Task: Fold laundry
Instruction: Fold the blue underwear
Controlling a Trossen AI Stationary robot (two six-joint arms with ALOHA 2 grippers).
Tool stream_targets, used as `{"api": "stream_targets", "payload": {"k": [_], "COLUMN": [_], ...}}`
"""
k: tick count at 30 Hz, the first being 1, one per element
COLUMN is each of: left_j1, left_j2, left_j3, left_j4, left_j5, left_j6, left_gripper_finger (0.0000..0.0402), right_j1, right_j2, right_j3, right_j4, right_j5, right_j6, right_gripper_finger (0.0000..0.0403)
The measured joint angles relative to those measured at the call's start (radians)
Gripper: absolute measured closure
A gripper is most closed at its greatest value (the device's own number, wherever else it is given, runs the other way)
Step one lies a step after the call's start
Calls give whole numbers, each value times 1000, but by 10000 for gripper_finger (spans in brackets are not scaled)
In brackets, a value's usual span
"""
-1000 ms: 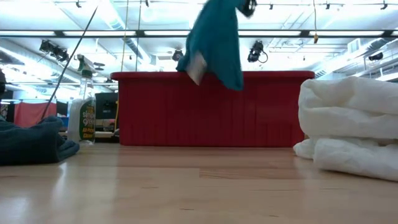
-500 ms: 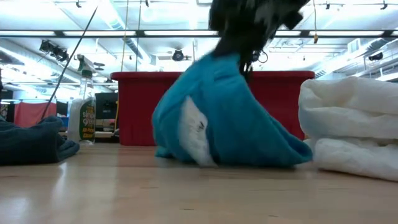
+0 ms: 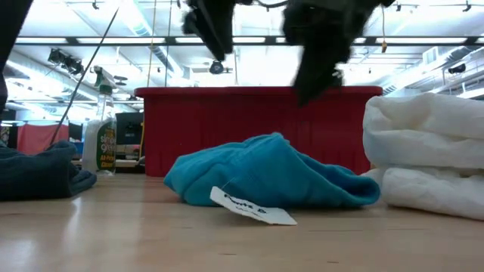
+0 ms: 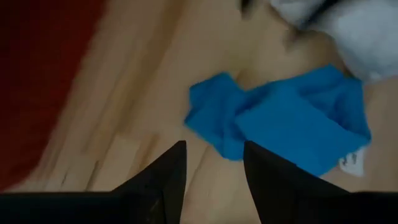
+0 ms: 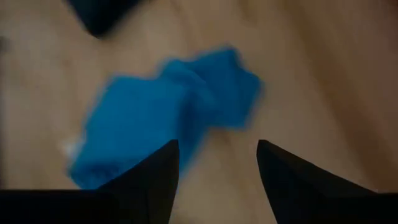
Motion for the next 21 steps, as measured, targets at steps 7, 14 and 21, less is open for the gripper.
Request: {"api": "stream_targets", "payload": {"k": [7,14,21], "left_j1": [109,160,171], "left_j2": [87,188,270], "left_j3": [-48,-120,-137], "left_j4": [260,315,342], "left_j5": [383,552,688], "left_j6": [478,763,841], "left_gripper_finger": [239,239,239], "right_j1": [87,166,229], "right_j2": [-199,-327,-361], "right_j3": [-110,-286,-347], "right_j4": [-162,-126,16], "right_j5": [79,50,102], "right_j6": [89,356,543], "right_gripper_finger": [199,215,229]}}
